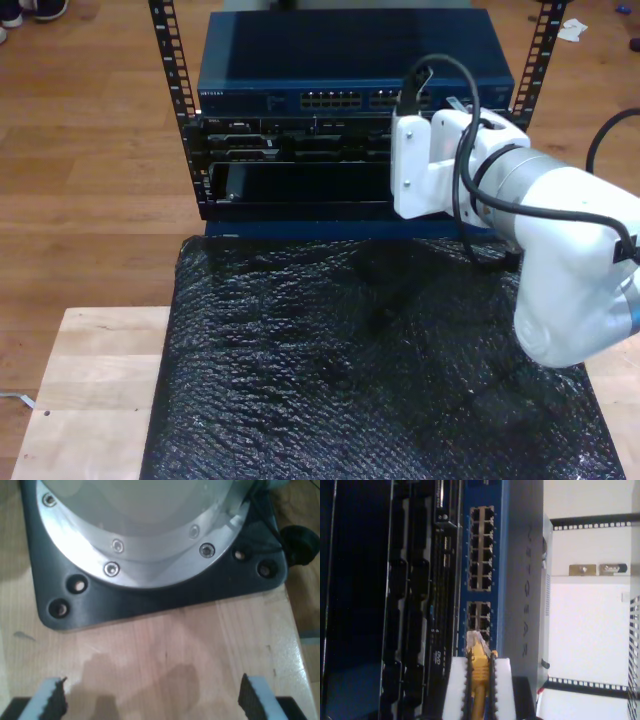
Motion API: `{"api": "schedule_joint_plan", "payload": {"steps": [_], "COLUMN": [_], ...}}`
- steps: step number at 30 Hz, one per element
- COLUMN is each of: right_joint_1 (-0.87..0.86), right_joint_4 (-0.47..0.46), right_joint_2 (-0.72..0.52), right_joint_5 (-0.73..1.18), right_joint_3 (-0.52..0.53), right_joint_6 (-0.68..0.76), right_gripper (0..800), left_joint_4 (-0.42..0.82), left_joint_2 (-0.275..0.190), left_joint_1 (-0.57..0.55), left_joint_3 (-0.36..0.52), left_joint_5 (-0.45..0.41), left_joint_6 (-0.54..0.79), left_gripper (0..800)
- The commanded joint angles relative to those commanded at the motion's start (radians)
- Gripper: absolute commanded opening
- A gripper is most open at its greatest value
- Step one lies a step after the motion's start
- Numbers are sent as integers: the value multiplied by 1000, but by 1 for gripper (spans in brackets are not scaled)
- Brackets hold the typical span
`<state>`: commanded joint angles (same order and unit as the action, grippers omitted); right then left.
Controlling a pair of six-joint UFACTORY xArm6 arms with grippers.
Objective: Grab the cable and plug it in
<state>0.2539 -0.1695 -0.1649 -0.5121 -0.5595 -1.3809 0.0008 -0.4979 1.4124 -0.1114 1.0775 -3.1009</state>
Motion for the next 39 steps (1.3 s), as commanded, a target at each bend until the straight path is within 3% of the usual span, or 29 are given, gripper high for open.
{"api": "schedule_joint_plan", "payload": {"steps": [15,26,32,39], "right_joint_1": [-17,-25,-63,-61], "right_joint_4": [15,26,23,25], "right_joint_2": [58,186,315,368], "right_joint_5": [-141,-321,-505,-540], "right_joint_3": [-3,-14,-91,-114], "right_joint_6": [2,2,8,6], "right_gripper": [0,0,0,0], "left_joint_4": [0,0,0,0], "left_joint_2": [0,0,0,0], "left_joint_1": [0,0,0,0], "left_joint_3": [0,0,0,0], "left_joint_5": [0,0,0,0], "left_joint_6": [2,2,2,0], "left_gripper": [800,800,800,800]}}
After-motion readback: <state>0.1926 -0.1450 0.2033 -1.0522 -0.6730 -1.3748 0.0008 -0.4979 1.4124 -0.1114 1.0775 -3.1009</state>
